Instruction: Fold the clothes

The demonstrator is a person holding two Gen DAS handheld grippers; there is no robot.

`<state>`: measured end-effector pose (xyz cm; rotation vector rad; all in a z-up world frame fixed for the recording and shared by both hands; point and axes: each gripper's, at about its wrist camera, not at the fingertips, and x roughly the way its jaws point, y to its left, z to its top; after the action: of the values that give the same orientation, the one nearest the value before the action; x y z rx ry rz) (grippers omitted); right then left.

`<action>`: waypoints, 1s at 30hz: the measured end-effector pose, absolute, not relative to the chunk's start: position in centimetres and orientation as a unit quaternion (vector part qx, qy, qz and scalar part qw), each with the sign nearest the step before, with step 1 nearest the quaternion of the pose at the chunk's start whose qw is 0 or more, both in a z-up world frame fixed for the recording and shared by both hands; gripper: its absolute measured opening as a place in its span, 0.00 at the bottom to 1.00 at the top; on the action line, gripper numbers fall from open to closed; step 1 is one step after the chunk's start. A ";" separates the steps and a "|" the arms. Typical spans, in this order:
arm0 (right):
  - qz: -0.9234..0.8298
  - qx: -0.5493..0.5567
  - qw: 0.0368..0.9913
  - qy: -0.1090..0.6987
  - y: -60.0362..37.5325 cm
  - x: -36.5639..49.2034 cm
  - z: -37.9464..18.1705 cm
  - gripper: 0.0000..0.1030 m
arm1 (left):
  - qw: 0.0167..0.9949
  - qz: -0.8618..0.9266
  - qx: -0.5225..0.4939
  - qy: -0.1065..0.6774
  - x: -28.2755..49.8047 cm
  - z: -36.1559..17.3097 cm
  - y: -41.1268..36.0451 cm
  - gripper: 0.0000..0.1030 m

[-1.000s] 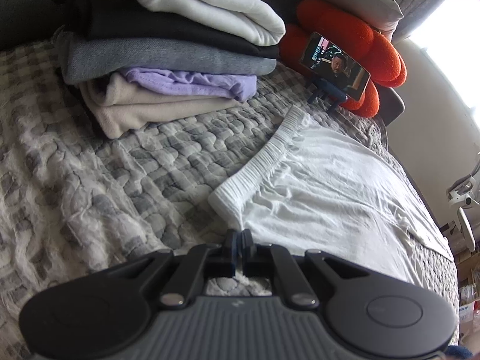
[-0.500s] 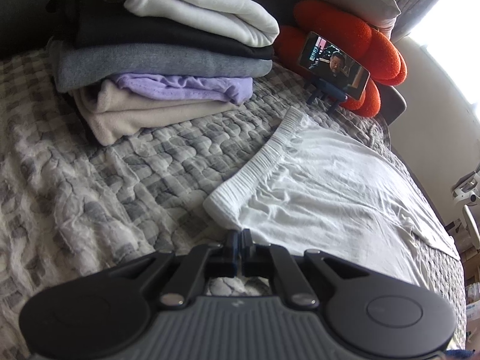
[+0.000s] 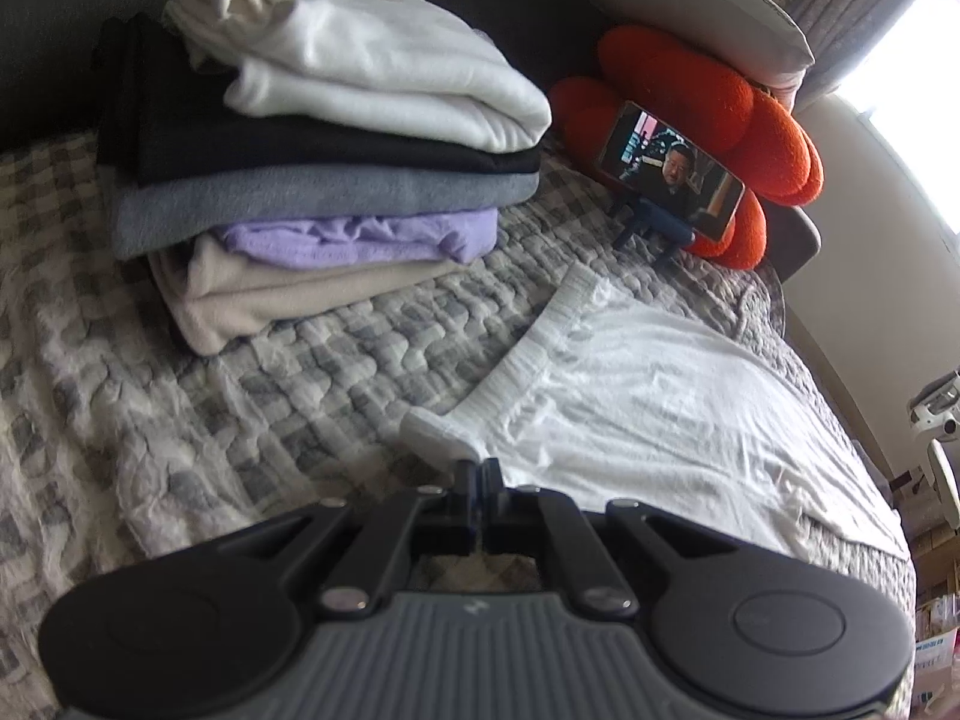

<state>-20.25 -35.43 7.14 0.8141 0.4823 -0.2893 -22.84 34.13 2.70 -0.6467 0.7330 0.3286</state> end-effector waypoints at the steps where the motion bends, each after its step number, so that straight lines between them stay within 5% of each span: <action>1: -0.138 0.389 0.881 0.230 -35.4 -19.7 7.4 0.02 | 0.871 0.157 -0.306 0.351 -22.6 3.0 34.1 0.01; 30: -0.130 0.352 0.897 0.233 -33.5 -0.2 9.5 0.02 | 0.875 0.177 -0.268 0.363 -9.0 7.0 33.9 0.01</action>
<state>-0.23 -33.53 9.51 0.7289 0.4821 -0.2684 -9.00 33.91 6.98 -0.5601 0.7570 0.3691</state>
